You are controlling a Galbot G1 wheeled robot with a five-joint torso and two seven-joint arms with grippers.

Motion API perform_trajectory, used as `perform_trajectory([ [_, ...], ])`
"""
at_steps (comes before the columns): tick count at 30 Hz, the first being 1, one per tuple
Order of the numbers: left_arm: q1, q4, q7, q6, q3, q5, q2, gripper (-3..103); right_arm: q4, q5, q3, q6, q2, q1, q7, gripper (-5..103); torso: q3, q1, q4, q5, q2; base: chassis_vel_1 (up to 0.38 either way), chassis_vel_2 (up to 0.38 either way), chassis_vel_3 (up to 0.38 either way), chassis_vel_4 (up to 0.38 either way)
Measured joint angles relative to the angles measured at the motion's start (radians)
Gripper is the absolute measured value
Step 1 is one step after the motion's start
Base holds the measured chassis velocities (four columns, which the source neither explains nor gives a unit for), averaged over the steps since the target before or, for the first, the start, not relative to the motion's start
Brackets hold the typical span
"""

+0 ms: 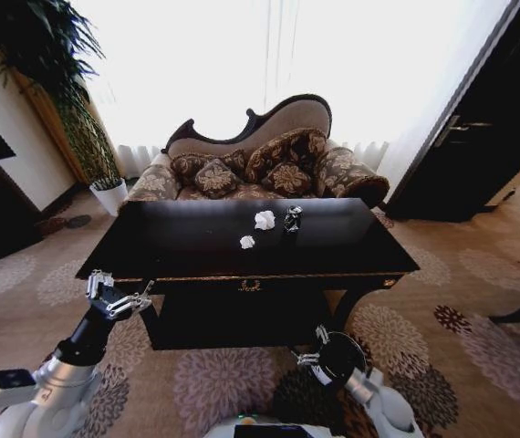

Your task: Move to the front of the table and place the trash on the table into the trash bin.

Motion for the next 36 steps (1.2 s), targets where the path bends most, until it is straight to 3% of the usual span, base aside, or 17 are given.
perform_trajectory([
  [5, 0.001, 0.0, 0.0, 0.001, -0.012, -0.003, -0.002, 100, 0.107, 0.058, 0.001, -0.004, 0.017, -0.03, -0.007, 100, 0.0, 0.0, 0.0, -0.0002, 0.0, 0.0, 0.0, 0.0, 0.0],
  [10, 0.005, -0.002, 0.0, 0.002, -0.016, -0.003, -0.009, 100, 0.211, 0.117, 0.001, -0.033, 0.023, -0.044, 0.035, 100, 0.0, 0.0, 0.0, 0.0, 0.0, 0.0, 0.0, 0.0, 0.0],
  [13, 0.007, -0.002, 0.0, 0.002, -0.027, -0.007, -0.013, 100, 0.281, 0.143, -0.015, -0.038, 0.022, -0.047, 0.135, 100, 0.0, 0.0, 0.0, -0.0002, 0.0, 0.0, 0.0, 0.0, 0.0],
  [14, 0.007, -0.002, 0.0, 0.002, -0.027, -0.007, -0.013, 100, 0.281, 0.143, -0.015, -0.038, 0.022, -0.047, 0.135, 100, 0.0, 0.0, 0.0, -0.0002, 0.0, 0.0, 0.0, 0.0, 0.0],
  [17, 0.007, 0.0, 0.0, 0.001, -0.05, -0.021, -0.012, 100, 0.375, 0.166, -0.05, -0.057, 0.026, -0.054, 0.285, 100, 0.0, 0.0, 0.0, -0.0002, 0.0, 0.0, 0.0, 0.0, 0.0],
  [20, 0.007, 0.001, 0.0, 0.001, -0.059, -0.023, -0.012, 100, 0.414, 0.168, -0.058, -0.072, 0.027, -0.053, 0.339, 100, 0.0, 0.0, 0.0, -0.0002, 0.0, 0.0, 0.0, 0.0, 0.0],
  [26, 0.012, -0.002, -0.016, 0.008, -0.108, -0.007, -0.018, 100, 0.536, 0.143, -0.063, -0.18, 0.024, -0.041, 0.552, 100, 0.0, 0.0, 0.0, -0.0001, 0.0, 0.0, 0.0, 0.0, 0.0],
  [27, 0.012, -0.002, -0.016, 0.008, -0.108, -0.007, -0.018, 100, 0.536, 0.143, -0.063, -0.18, 0.024, -0.041, 0.552, 100, 0.0, 0.0, 0.0, -0.0001, 0.0, 0.0, 0.0, 0.0, 0.0],
  [28, 0.014, -0.002, -0.02, 0.008, -0.117, -0.007, -0.019, 100, 0.551, 0.138, -0.065, -0.199, 0.022, -0.038, 0.596, 100, 0.0, 0.0, 0.0, -0.0002, 0.0, 0.0, 0.0, 0.0, 0.0],
  [30, 0.016, -0.001, -0.027, 0.012, -0.143, -0.008, -0.02, 100, 0.587, 0.111, -0.074, -0.26, 0.013, -0.025, 0.754, 100, 0.0, 0.0, 0.0, -0.0001, 0.0, 0.0, 0.0, 0.0, 0.0],
  [36, 0.011, 0.021, -0.01, 0.015, -0.185, -0.015, -0.01, 100, 0.605, 0.091, -0.061, -0.306, -0.018, -0.001, 0.851, 100, 0.0, 0.0, -0.0001, -0.0001, 0.0, 0.0, 0.0, 0.0, 0.0],
])
